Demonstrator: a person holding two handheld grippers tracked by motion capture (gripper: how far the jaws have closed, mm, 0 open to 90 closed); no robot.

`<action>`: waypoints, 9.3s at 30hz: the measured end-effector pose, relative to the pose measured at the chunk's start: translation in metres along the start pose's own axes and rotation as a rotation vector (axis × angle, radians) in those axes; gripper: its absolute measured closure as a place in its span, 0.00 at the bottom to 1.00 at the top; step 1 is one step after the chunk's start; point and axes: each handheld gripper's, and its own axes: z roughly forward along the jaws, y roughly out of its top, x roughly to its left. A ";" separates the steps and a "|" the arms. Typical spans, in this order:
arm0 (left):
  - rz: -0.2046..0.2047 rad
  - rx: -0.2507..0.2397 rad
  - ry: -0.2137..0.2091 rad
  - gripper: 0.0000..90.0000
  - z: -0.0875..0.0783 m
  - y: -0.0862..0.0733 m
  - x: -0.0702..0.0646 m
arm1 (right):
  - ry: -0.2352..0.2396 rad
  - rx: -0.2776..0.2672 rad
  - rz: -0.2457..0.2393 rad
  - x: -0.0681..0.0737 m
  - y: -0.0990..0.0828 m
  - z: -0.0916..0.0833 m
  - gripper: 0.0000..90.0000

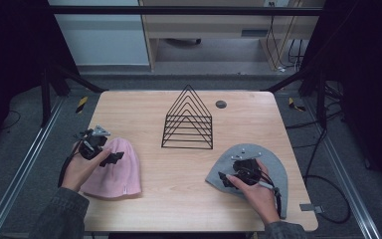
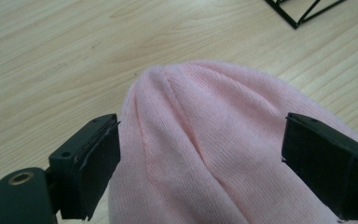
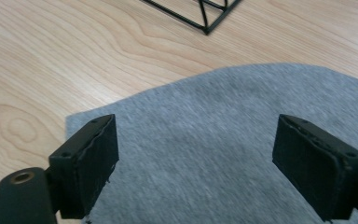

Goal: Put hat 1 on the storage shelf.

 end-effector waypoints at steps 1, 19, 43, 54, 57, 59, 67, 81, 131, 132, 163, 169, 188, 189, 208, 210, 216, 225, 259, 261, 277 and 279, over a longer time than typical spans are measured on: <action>0.006 0.003 0.010 0.12 -0.001 -0.001 0.000 | 0.002 0.002 0.009 -0.001 0.000 -0.001 0.19; -0.046 0.012 -0.008 0.33 -0.002 -0.002 0.049 | -0.015 0.001 0.028 -0.011 -0.010 -0.005 0.39; -0.036 0.079 -0.083 0.85 0.036 -0.013 0.031 | 0.001 0.018 0.041 -0.010 -0.011 0.000 0.38; 0.015 0.030 -0.033 0.93 0.007 -0.009 0.014 | -0.009 0.008 0.035 -0.010 -0.010 0.000 0.37; 0.031 0.016 -0.026 0.93 -0.002 -0.007 0.008 | -0.015 0.001 0.027 -0.010 -0.009 0.000 0.37; 0.040 -0.001 -0.030 0.93 -0.009 -0.004 0.003 | -0.018 -0.004 0.028 -0.010 -0.009 -0.001 0.36; 0.081 -0.038 -0.054 0.93 -0.030 0.008 -0.014 | -0.029 -0.030 0.022 -0.012 -0.009 -0.003 0.35; 0.214 -0.121 -0.053 0.93 -0.081 0.063 -0.048 | 0.009 -0.119 -0.053 0.010 0.014 -0.021 0.33; 0.281 -0.277 -0.080 0.93 -0.154 0.157 -0.075 | 0.253 -0.094 -0.250 0.110 0.117 -0.004 0.41; 0.277 -0.286 -0.082 0.93 -0.154 0.159 -0.077 | 0.260 -0.096 -0.249 0.110 0.118 -0.003 0.42; 0.212 -0.363 -0.146 0.92 -0.161 0.191 -0.070 | 0.325 -0.157 -0.276 0.084 0.156 -0.032 0.93; 0.193 -0.373 -0.141 0.91 -0.158 0.214 -0.060 | 0.318 -0.173 -0.275 0.061 0.181 -0.052 0.93; 0.102 -0.402 -0.159 0.91 -0.109 0.279 -0.032 | 0.242 -0.191 -0.179 -0.007 0.243 -0.044 0.94; 0.096 -0.400 -0.163 0.91 -0.103 0.282 -0.030 | 0.239 -0.190 -0.173 -0.009 0.244 -0.043 0.94; 0.098 -0.420 -0.194 0.90 -0.053 0.298 -0.040 | 0.153 -0.173 -0.130 -0.040 0.227 -0.019 0.93; 0.120 -0.413 -0.189 0.90 -0.052 0.298 -0.044 | 0.151 -0.172 -0.130 -0.041 0.224 -0.019 0.93; 0.137 -0.416 -0.180 0.90 -0.050 0.298 -0.050 | 0.132 -0.181 -0.127 -0.042 0.218 -0.022 0.93; 0.156 -0.422 -0.151 0.90 -0.043 0.294 -0.054 | 0.114 -0.175 -0.127 -0.043 0.209 -0.018 0.93; 0.234 -0.497 -0.106 0.90 -0.029 0.261 -0.076 | 0.071 -0.168 -0.193 -0.031 0.181 -0.005 0.93; 0.241 -0.492 -0.105 0.90 -0.030 0.259 -0.078 | 0.074 -0.168 -0.194 -0.031 0.179 -0.004 0.93; 0.235 -0.491 -0.130 0.89 -0.024 0.233 -0.086 | 0.073 -0.121 -0.214 -0.028 0.158 0.007 0.93; 0.226 -0.489 -0.136 0.89 -0.022 0.229 -0.086 | 0.075 -0.114 -0.214 -0.027 0.156 0.009 0.93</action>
